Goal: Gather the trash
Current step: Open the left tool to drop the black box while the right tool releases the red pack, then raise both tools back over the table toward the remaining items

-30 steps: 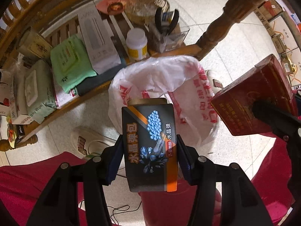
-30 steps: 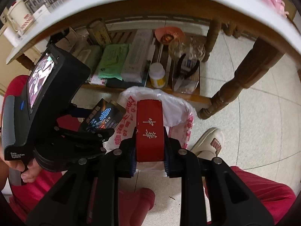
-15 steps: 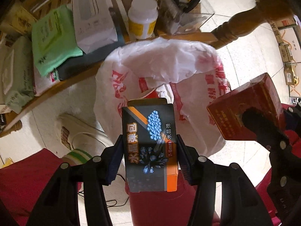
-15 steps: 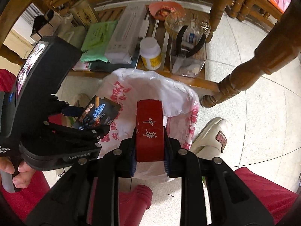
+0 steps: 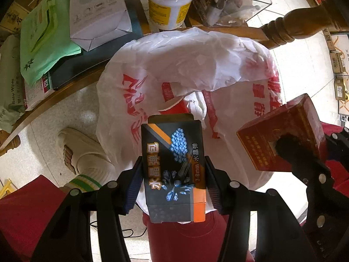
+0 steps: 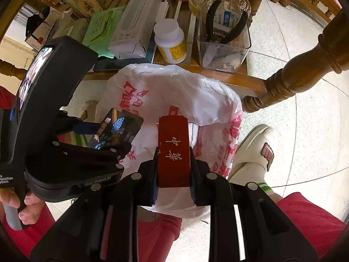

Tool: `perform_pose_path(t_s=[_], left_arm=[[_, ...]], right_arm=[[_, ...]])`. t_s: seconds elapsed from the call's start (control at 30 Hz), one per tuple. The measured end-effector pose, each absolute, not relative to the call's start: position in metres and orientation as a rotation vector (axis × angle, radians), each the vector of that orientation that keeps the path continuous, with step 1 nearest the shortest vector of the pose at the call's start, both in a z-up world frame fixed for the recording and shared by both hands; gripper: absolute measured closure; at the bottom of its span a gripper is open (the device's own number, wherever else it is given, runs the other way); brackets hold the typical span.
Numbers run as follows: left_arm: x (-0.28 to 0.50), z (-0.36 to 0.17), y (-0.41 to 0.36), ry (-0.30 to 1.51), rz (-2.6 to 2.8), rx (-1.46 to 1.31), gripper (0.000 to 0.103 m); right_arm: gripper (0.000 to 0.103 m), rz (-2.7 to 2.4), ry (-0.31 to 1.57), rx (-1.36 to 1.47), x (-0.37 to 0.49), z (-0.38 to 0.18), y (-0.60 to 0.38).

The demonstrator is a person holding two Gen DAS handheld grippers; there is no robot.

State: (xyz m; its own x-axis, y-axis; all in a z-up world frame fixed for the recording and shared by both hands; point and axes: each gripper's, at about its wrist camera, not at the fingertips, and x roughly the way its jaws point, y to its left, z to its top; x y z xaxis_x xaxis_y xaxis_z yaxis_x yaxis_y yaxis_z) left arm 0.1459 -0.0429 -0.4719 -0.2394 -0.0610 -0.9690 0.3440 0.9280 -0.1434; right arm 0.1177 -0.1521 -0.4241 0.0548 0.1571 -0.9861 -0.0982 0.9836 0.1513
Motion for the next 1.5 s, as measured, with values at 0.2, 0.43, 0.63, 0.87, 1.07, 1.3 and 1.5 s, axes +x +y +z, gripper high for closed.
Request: perform_pose_path(t_s=[0.2, 0.43, 0.63, 0.87, 1.07, 1.3, 1.5], left_arm=[[0.147, -0.474, -0.041, 1.785, -0.376, 0.199, 0.050], [0.149, -0.472, -0.042, 1.768, -0.351, 0.226, 0.033], [0.151, -0.472, -0.040, 1.775, -0.343, 0.218, 0.032], [0.147, -0.463, -0.041, 1.751, -0.335, 0.238, 0.032], [0.137, -0.442, -0.039, 1.689, -0.335, 0.275, 0.032], [0.116, -0.393, -0.034, 1.564, -0.348, 0.324, 0.032], [0.094, -0.311, -0.024, 1.395, -0.406, 0.368, 0.026]], right_arm=[[0.081, 0.212, 1.517, 0.056, 0.120, -0.431, -0.149], [0.065, 0.209, 1.517, 0.060, 0.120, -0.431, -0.153], [0.057, 0.205, 1.519, 0.080, 0.120, -0.430, -0.155], [0.057, 0.200, 1.506, 0.086, 0.116, -0.423, -0.153], [0.056, 0.204, 1.467, 0.069, 0.104, -0.404, -0.149], [0.048, 0.210, 1.386, 0.054, 0.079, -0.361, -0.142], [0.039, 0.266, 1.296, 0.135, 0.058, -0.296, -0.149]])
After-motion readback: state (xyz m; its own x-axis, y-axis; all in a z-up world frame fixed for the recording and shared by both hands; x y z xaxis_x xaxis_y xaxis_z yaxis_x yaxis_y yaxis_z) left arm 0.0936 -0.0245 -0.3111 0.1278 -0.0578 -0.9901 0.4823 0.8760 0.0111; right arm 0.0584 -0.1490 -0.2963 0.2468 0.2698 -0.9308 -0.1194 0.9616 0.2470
